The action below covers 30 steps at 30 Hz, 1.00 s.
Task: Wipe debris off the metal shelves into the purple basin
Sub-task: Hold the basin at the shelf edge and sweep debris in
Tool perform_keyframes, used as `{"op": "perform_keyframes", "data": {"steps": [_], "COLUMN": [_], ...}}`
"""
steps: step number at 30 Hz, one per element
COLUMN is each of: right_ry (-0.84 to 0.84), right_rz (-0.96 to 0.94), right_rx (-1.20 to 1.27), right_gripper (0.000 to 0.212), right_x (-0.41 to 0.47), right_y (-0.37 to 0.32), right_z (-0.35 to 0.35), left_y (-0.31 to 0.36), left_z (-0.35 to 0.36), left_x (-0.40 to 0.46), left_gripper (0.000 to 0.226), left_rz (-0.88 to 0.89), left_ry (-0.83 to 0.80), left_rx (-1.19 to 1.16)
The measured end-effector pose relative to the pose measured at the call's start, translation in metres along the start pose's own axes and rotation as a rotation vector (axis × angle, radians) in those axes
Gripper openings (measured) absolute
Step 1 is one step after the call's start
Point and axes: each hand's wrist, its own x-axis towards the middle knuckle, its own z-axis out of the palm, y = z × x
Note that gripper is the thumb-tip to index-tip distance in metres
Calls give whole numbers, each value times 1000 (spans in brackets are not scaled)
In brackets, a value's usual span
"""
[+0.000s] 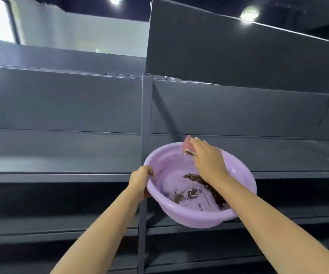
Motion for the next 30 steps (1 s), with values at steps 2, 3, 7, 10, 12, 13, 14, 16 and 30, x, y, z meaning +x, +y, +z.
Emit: {"op": "perform_keyframes", "data": {"steps": [2, 3, 7, 10, 12, 13, 14, 16, 30], "right_ry": [-27, -42, -117, -174, -225, -254, -285, -326, -556], "right_rz": [4, -1, 7, -8, -24, -47, -83, -172, -472], "right_rx": [4, 1, 45, 119, 167, 185, 200, 218, 512], "right_gripper": [30, 32, 38, 41, 43, 42, 41, 39, 37], "right_x": [-5, -8, -23, -39, -52, -59, -64, -67, -27], "right_y": [-34, -52, -134, -204, -253, -276, -299, -342, -598], "right_z": [11, 17, 51, 78, 95, 103, 112, 124, 275], "left_y": [-9, -14, -31, -45, -55, -59, -63, -66, -79], "left_z": [-39, -61, -157, -235, -288, -314, -339, -385, -627], "left_x": [-14, -22, -62, -93, -115, -125, -136, -155, -191], "left_gripper": [33, 34, 23, 16, 16, 16, 16, 12, 16], "left_rz": [-30, -39, -74, -95, -114, -120, -119, -109, -104], "left_ry": [-13, -10, 78, 180, 282, 335, 385, 476, 1057], "left_rx": [29, 43, 94, 79, 46, 34, 20, -22, -357]}}
